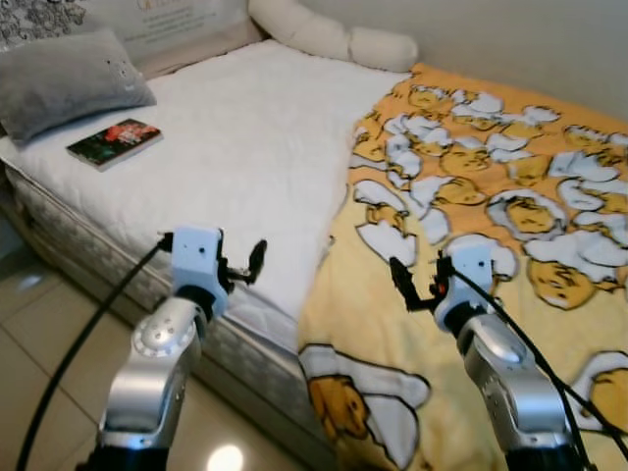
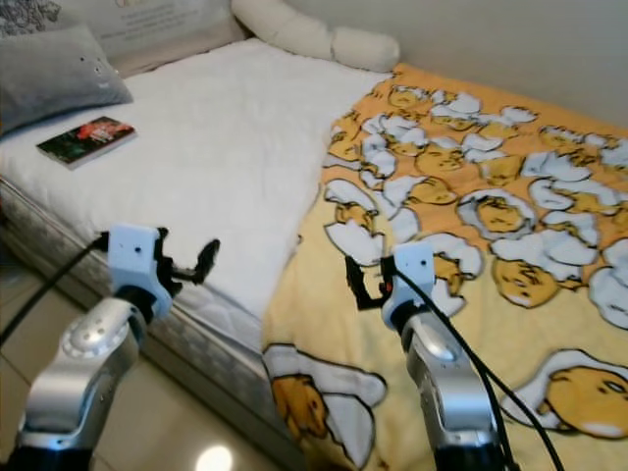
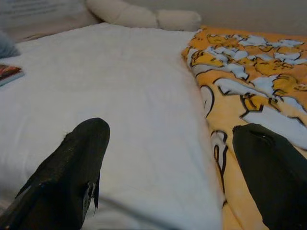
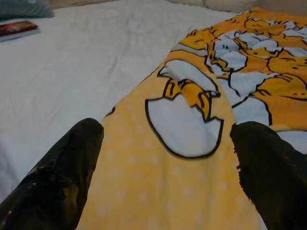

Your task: Clean up the room

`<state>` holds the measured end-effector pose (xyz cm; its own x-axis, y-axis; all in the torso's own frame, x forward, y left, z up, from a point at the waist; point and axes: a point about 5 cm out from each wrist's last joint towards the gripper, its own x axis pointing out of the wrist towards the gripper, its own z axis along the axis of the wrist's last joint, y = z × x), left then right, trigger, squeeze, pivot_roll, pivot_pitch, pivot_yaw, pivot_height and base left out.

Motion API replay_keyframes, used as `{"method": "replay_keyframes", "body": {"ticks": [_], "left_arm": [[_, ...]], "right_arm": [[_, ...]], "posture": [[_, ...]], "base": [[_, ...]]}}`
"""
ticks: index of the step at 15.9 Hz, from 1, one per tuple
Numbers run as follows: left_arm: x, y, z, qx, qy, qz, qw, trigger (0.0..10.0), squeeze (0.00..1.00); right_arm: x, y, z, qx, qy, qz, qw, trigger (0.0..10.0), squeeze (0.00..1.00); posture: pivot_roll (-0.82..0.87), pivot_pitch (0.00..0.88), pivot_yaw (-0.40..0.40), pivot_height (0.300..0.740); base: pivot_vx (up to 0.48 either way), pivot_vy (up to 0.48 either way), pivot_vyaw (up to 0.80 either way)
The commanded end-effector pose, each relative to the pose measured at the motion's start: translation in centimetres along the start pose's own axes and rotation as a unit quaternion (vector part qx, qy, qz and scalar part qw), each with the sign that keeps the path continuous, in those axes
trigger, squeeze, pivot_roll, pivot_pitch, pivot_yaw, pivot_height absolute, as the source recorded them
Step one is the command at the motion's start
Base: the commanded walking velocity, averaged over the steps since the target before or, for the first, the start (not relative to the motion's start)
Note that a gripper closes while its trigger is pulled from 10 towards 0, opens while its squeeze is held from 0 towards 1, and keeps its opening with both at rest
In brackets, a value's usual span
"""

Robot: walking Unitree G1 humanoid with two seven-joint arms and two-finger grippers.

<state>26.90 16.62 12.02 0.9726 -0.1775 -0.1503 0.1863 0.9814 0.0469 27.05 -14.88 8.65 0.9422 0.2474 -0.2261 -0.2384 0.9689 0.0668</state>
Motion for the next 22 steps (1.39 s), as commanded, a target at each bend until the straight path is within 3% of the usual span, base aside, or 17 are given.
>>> {"method": "replay_keyframes", "body": {"ticks": [1,12,17,18,20,21,22], "left_arm": [[0.1,0.2,0.2,0.003,-0.002,0.001,1.000,10.0,1.00],[0.1,-0.6,-0.4,0.018,0.013,-0.031,0.999,10.0,1.00],[-0.4,-1.7,-0.9,0.037,0.033,-0.094,0.994,10.0,1.00],[-0.3,-1.4,-0.8,0.038,0.030,-0.073,0.996,10.0,0.81],[-0.3,-0.8,-0.6,0.043,0.022,-0.040,0.998,10.0,0.00],[-0.3,-0.6,-0.6,0.043,0.022,-0.032,0.998,10.0,0.00],[-0.4,-0.2,-0.3,0.045,0.015,-0.019,0.999,10.0,0.00]], "right_arm": [[0.3,0.2,0.7,-0.010,-0.010,0.007,1.000,10.0,1.00],[0.3,0.2,0.0,-0.011,0.005,0.006,1.000,10.0,1.00],[0.3,-2.1,-0.4,-0.026,0.038,-0.043,0.998,10.0,1.00],[0.3,-2.4,0.0,-0.017,0.030,-0.037,0.999,10.0,1.00],[0.1,-1.9,-0.1,-0.016,0.031,-0.036,0.999,10.0,0.18],[0.1,-1.8,-0.2,-0.014,0.034,-0.037,0.999,10.0,0.18],[0.0,-1.2,-0.7,0.013,0.033,-0.040,0.999,10.0,0.00]], "posture": [[-0.14,0.000,-0.037,0.740],[-0.14,0.000,-0.029,0.740],[-0.13,0.000,-0.038,0.740],[-0.13,0.000,-0.042,0.740],[-0.13,0.000,-0.046,0.740],[-0.13,0.000,-0.046,0.740],[-0.13,0.000,-0.046,0.740]], "base": [[0.000,-0.480,0.00],[0.000,-0.026,0.00],[0.000,0.000,0.00],[0.000,0.000,0.00],[0.000,0.000,0.00],[0.000,0.000,0.00],[0.000,0.398,-0.78]]}}
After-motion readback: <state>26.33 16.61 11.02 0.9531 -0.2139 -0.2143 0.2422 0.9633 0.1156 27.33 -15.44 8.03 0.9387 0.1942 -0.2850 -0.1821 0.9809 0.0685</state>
